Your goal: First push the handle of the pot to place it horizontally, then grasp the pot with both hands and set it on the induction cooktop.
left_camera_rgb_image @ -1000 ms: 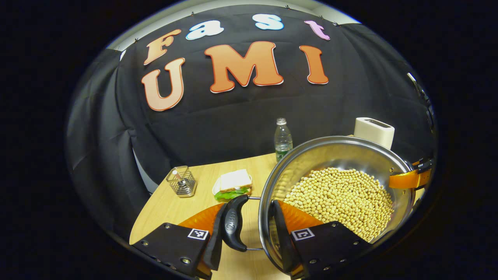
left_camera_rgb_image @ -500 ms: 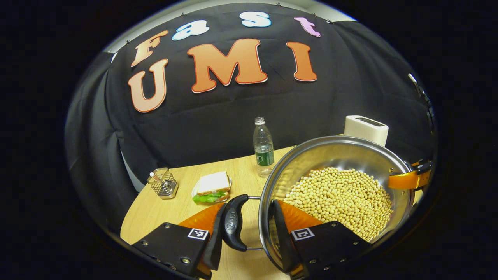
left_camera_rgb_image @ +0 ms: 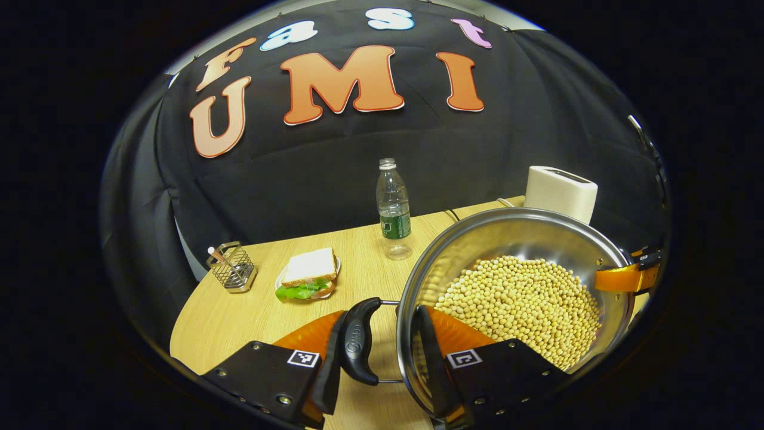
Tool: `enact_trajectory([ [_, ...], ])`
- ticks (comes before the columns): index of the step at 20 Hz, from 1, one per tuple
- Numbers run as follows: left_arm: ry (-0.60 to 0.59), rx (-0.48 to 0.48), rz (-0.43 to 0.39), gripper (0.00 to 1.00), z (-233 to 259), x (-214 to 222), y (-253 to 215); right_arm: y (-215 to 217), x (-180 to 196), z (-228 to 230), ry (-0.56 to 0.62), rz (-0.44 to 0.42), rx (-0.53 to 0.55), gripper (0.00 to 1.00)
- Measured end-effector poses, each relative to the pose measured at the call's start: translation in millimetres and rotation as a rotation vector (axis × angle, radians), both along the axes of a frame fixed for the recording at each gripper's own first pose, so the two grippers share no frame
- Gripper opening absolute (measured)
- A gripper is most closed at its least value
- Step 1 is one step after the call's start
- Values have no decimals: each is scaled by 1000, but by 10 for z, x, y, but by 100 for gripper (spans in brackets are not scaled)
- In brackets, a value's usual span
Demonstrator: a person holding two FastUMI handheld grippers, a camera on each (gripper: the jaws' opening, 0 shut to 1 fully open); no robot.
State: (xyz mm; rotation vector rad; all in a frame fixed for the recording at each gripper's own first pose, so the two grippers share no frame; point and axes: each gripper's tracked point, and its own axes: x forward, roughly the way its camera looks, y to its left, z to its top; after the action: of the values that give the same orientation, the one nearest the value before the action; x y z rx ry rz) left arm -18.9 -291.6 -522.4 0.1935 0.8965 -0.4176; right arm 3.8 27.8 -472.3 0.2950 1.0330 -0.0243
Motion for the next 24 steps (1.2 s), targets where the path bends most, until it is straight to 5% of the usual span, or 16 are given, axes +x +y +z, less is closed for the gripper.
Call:
enact_trajectory([
  [21,16,-8,8,62,-259,42,-51,-83,153,-100,21,-84,5,60],
  [24,7,4,24,70,-281,56,-65,-36,156,-107,24,-58,-4,66],
])
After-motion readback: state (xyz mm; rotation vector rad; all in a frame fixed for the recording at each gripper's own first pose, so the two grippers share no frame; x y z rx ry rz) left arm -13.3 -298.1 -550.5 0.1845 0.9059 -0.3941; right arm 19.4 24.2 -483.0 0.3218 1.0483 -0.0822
